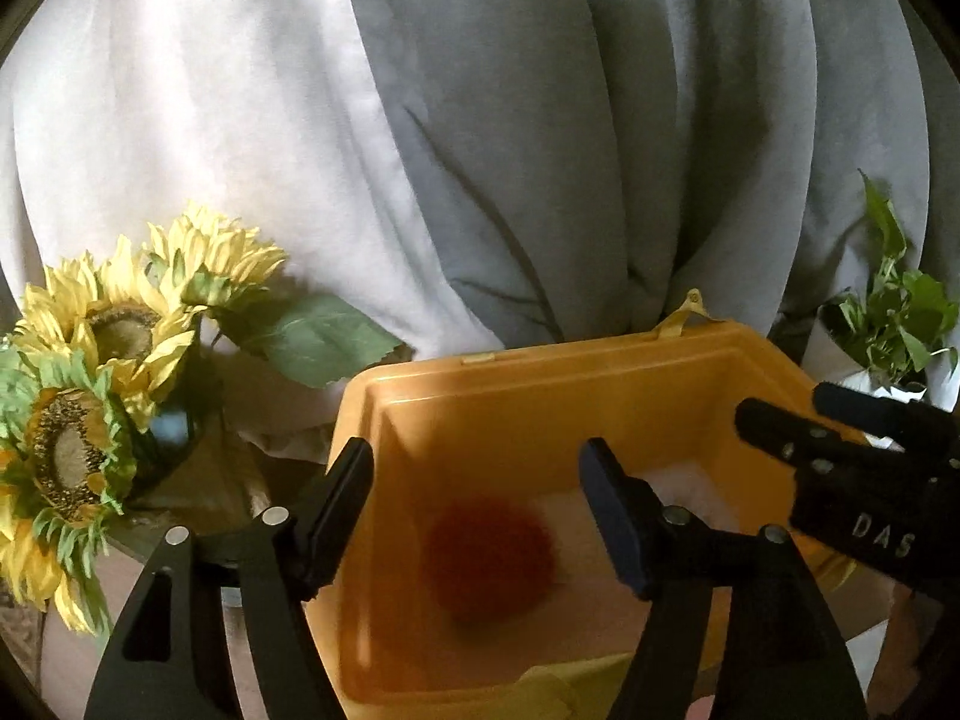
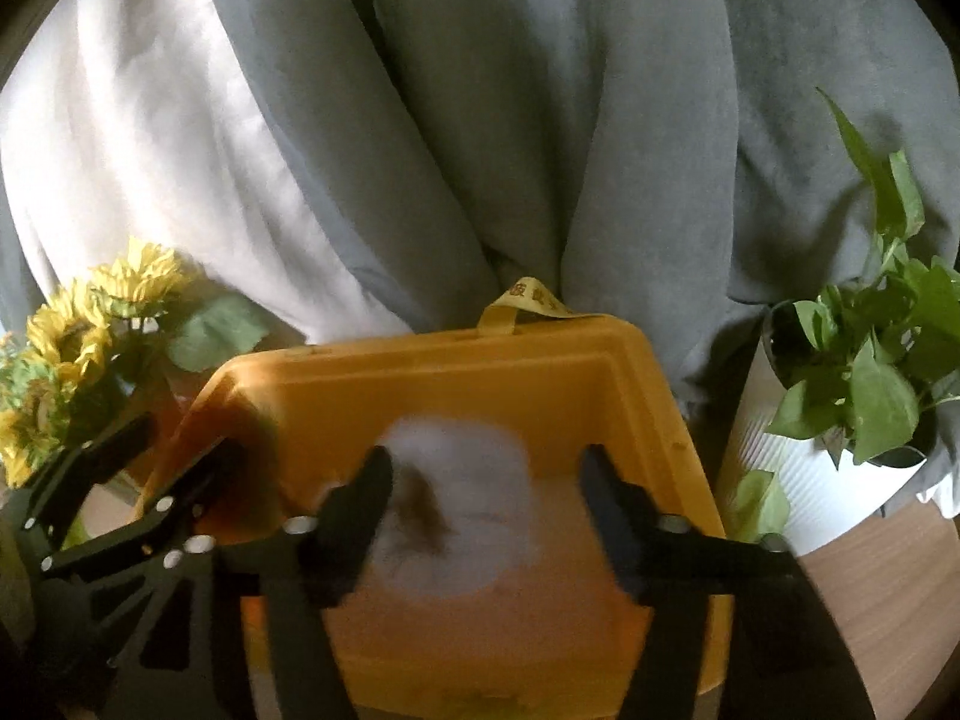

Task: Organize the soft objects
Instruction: 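Open both tools to drop the pompom and towel into the crate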

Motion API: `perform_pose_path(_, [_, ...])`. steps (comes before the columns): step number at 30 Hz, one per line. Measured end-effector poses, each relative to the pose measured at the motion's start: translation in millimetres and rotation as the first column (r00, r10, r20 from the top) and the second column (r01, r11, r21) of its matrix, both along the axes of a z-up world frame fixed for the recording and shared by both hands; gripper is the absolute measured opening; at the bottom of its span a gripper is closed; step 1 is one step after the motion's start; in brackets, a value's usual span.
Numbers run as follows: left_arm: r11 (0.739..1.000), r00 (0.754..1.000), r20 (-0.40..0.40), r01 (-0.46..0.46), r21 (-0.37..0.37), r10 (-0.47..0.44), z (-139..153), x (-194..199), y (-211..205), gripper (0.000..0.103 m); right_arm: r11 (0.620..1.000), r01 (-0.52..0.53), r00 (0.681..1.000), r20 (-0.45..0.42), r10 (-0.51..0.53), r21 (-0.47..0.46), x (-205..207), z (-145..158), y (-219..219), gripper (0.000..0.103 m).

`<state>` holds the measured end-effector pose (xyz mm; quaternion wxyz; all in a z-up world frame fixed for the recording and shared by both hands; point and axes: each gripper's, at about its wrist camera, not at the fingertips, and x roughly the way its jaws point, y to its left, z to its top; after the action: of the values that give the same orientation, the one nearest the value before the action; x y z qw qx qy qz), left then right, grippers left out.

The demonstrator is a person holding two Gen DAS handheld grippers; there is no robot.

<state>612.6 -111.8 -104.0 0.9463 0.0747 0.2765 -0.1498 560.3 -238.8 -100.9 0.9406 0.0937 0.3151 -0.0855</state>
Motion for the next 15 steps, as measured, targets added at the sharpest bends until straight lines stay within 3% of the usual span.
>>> perform_pose_path(15, [0.998, 0.997, 0.067, -0.031, -0.047, 0.034, 35.9, -53.6, 26.8, 0.081, 0.998, 0.049, 0.998, 0.050, -0.048, -0.029, -44.5, 28.6, 6.5, 0.073])
